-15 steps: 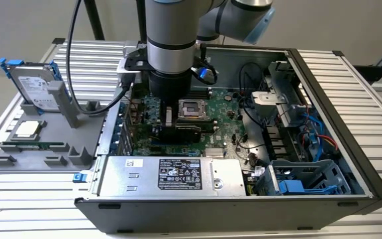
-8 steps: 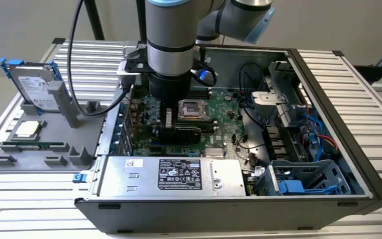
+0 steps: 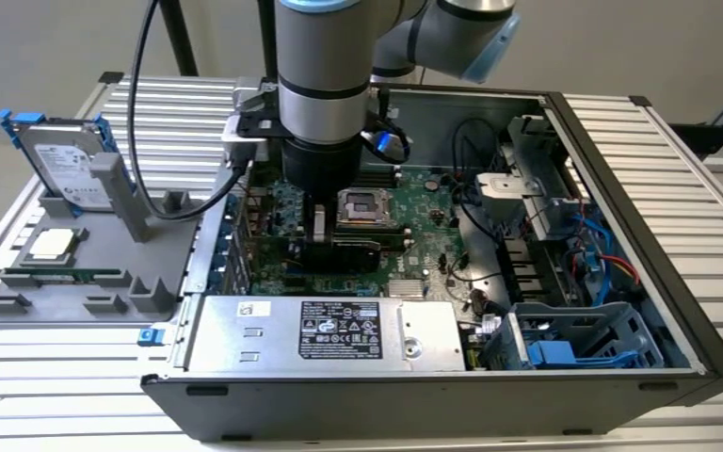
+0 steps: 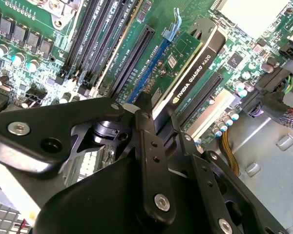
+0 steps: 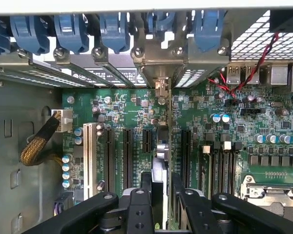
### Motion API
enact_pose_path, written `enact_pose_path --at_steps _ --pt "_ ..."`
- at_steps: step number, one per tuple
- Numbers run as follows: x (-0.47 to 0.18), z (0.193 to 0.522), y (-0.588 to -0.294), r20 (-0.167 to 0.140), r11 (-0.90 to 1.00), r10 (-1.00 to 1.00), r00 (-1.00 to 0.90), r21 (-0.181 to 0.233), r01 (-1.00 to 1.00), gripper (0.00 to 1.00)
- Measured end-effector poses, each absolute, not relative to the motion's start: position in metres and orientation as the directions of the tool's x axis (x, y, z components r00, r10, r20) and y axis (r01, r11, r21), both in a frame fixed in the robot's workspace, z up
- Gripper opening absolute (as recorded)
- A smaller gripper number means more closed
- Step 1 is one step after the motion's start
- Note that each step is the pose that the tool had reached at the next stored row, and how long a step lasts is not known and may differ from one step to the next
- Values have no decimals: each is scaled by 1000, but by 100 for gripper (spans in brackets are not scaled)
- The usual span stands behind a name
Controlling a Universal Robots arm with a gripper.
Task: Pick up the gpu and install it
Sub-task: 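Insert the gpu into the slot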
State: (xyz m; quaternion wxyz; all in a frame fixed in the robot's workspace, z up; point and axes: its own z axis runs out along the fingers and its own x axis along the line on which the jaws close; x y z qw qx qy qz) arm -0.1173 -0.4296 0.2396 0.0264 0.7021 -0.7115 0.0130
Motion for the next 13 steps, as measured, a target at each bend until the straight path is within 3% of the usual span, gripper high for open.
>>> enact_pose_path --at_steps 2,3,13 --pt "-117 239 -429 54 14 -998 -13 18 -1000 0" --pt "-117 238 -429 53 14 -998 -13 17 -1000 100" --pt "-117 257 -430 56 14 -998 -13 19 -1000 100"
